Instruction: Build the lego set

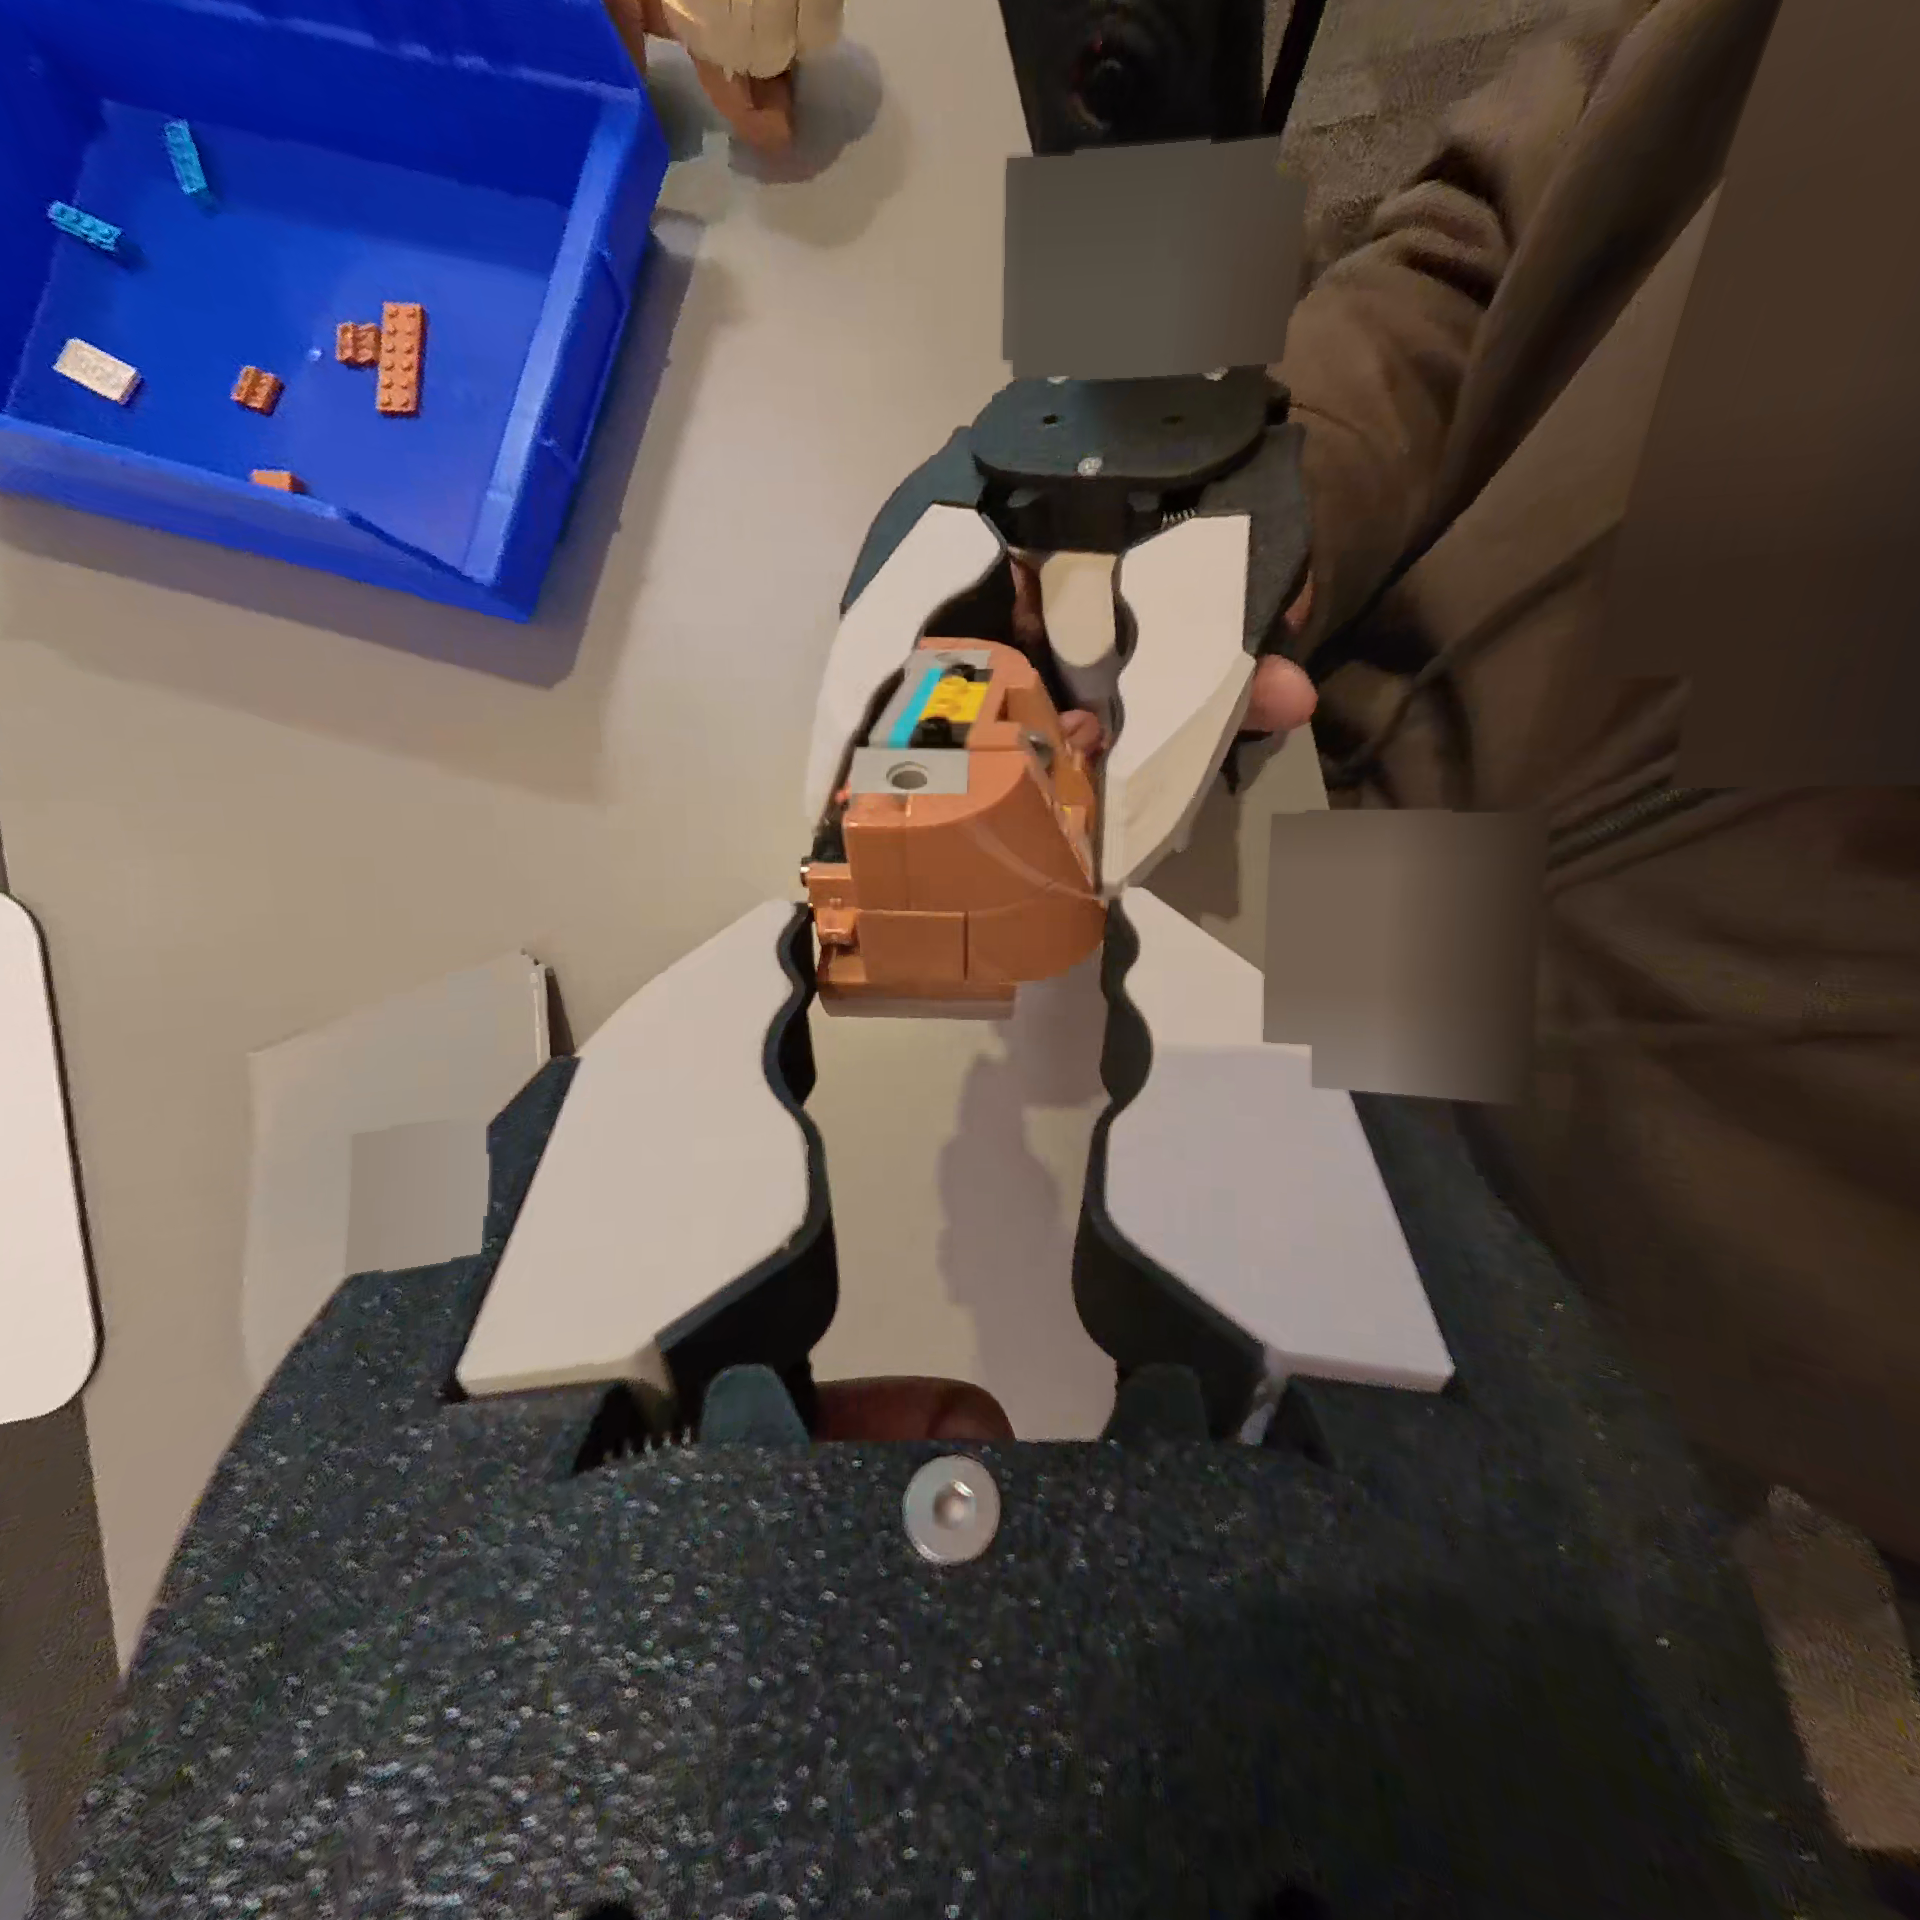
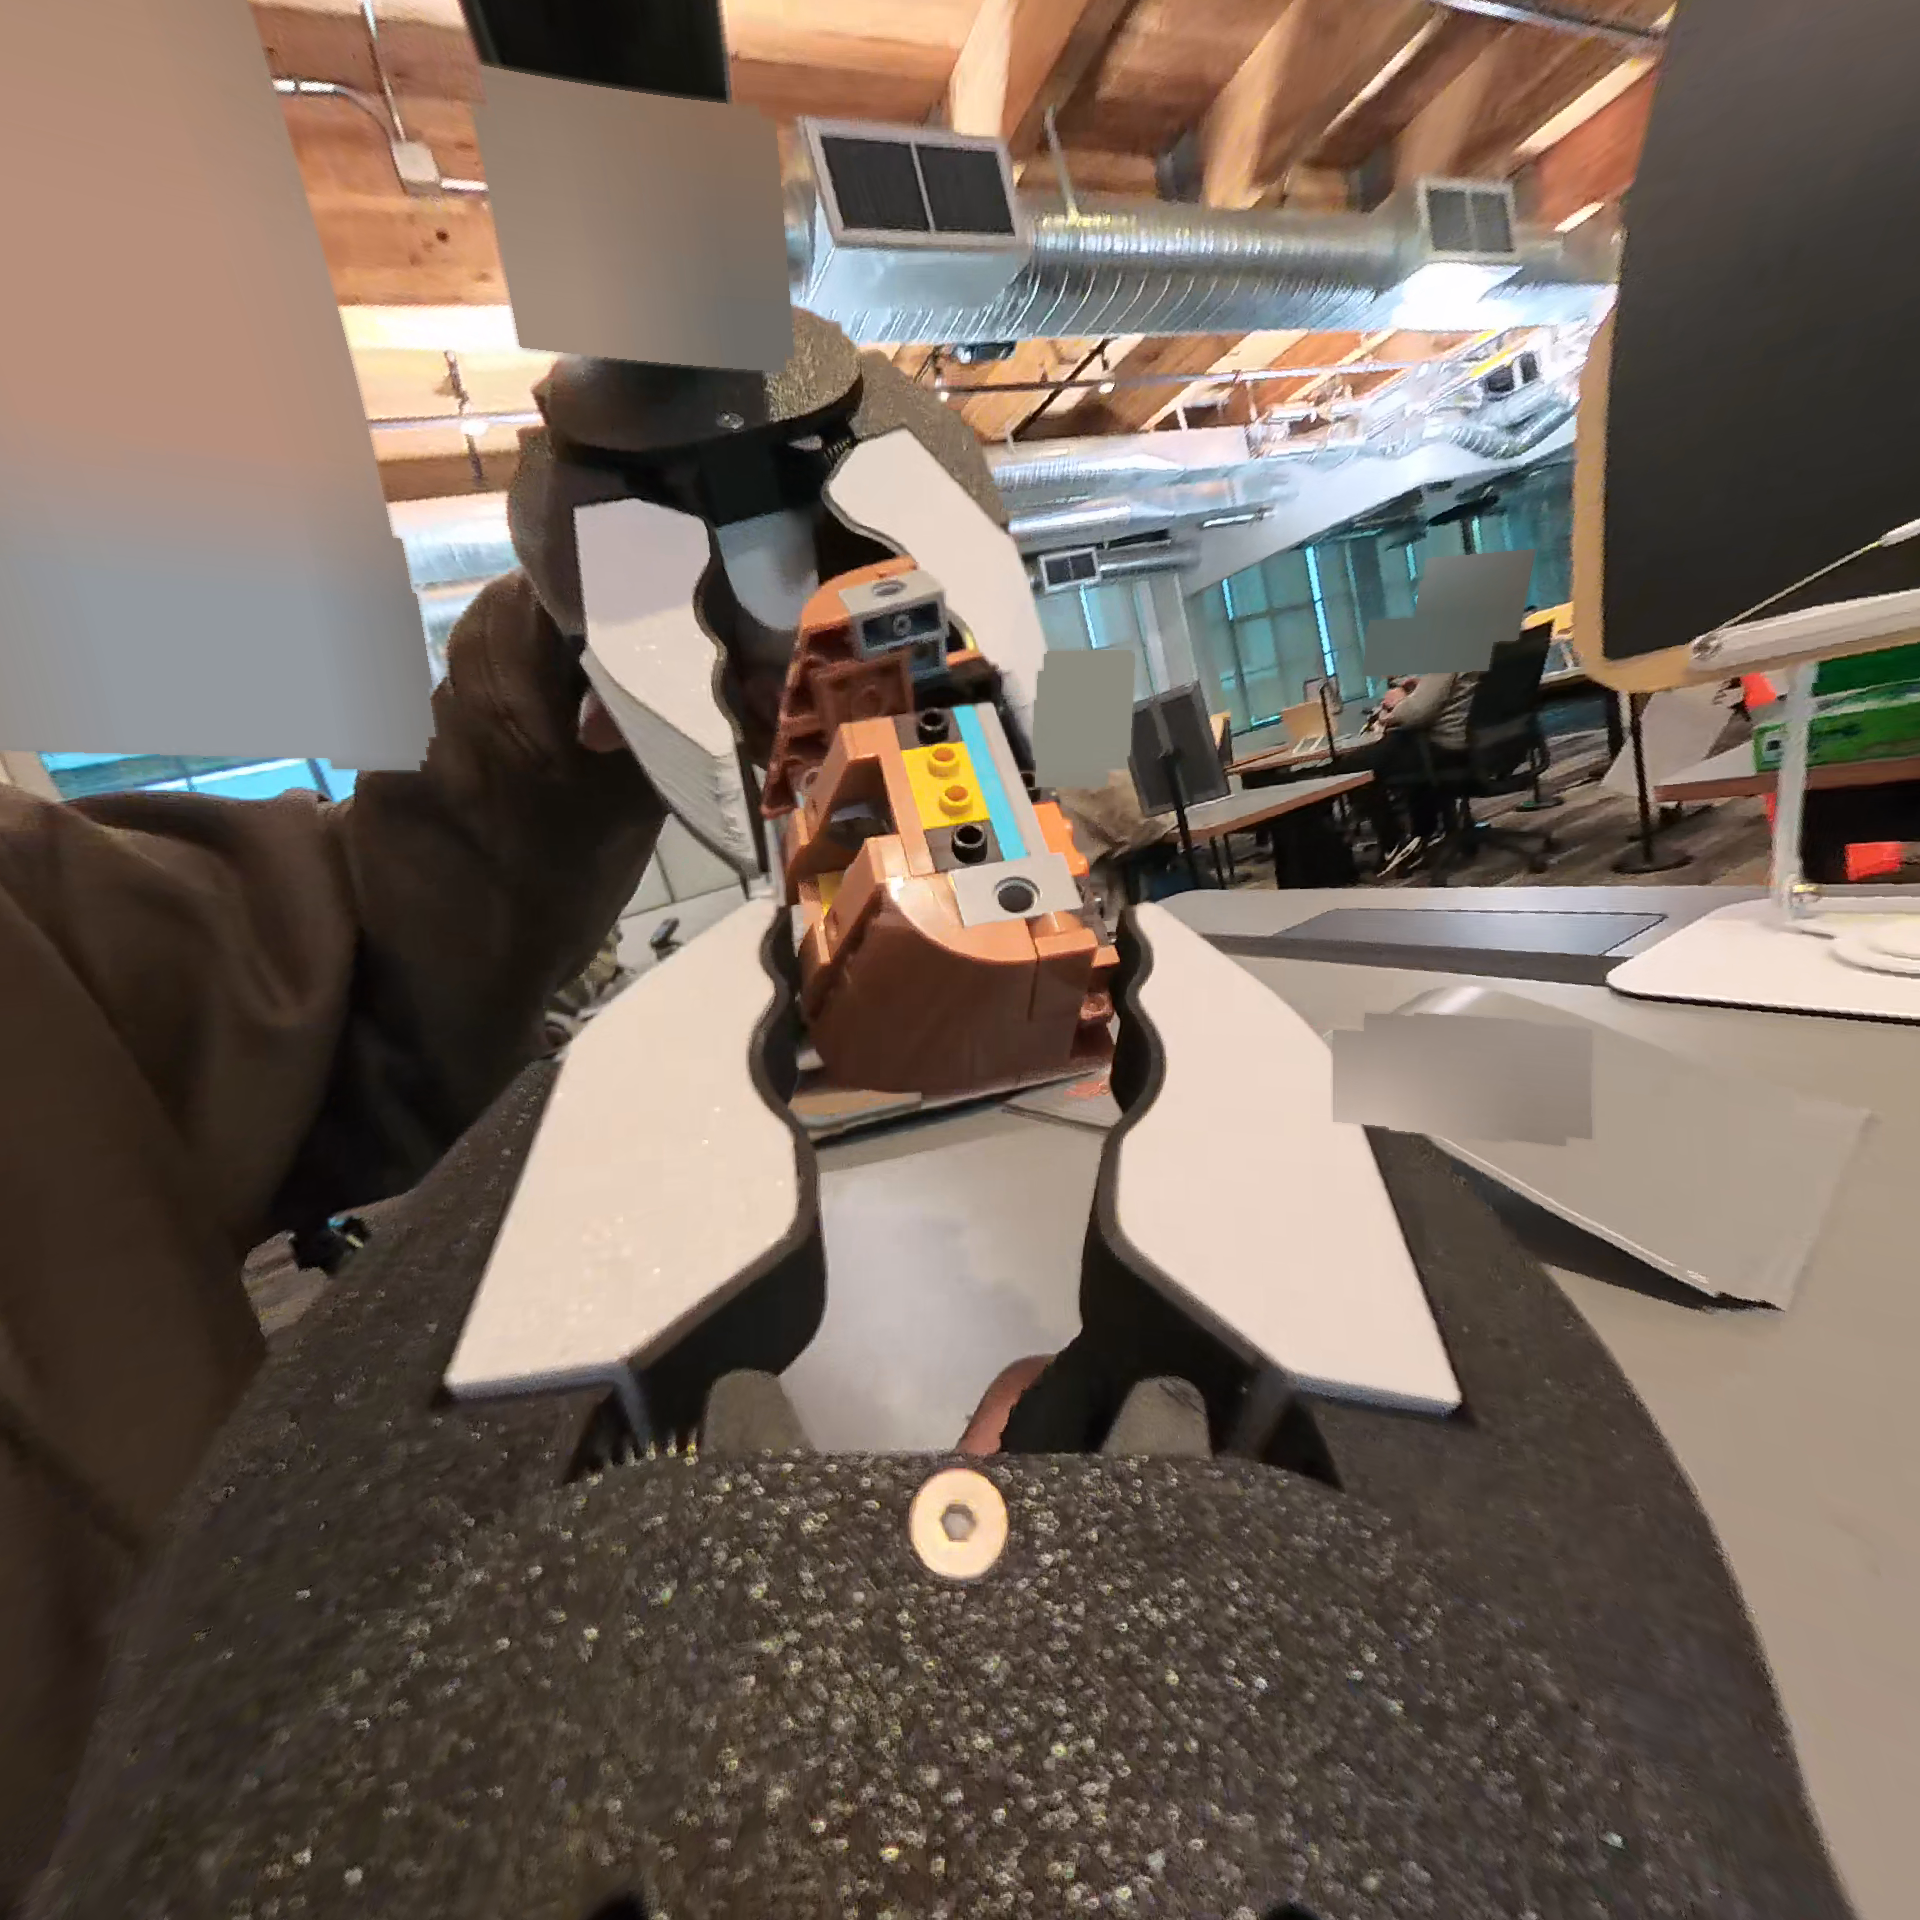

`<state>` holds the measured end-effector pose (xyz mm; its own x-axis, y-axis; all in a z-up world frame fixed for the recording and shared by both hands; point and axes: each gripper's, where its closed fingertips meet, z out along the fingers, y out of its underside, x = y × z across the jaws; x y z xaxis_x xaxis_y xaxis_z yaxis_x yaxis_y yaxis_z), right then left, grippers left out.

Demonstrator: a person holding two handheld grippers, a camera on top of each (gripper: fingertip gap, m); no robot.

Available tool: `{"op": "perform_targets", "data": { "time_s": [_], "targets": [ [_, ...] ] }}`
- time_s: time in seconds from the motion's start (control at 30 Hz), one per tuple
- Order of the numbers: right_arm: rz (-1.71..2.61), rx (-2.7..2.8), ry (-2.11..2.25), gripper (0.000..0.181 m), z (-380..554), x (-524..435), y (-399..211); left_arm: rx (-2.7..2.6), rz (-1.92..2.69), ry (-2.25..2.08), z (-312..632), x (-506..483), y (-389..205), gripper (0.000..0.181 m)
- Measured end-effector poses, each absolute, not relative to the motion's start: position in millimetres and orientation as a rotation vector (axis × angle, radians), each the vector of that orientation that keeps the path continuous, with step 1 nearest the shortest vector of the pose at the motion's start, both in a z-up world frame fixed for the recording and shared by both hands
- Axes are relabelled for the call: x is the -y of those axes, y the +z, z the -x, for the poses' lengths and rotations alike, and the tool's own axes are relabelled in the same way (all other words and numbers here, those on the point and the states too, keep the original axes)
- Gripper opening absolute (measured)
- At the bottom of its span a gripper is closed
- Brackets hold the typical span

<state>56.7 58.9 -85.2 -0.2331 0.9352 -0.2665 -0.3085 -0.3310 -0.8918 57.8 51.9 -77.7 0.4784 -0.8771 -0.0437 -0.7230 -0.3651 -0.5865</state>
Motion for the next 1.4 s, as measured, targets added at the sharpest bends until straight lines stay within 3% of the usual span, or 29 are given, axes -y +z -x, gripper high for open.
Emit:
{"op": "perform_targets", "data": {
  "time_s": [1.4],
  "targets": [
    [0.888, 0.713, 1.768, 0.059, -95, -64, -65, -1.628, 2.482, -0.228, -94, -54, -72, 0.054]
  ]
}}
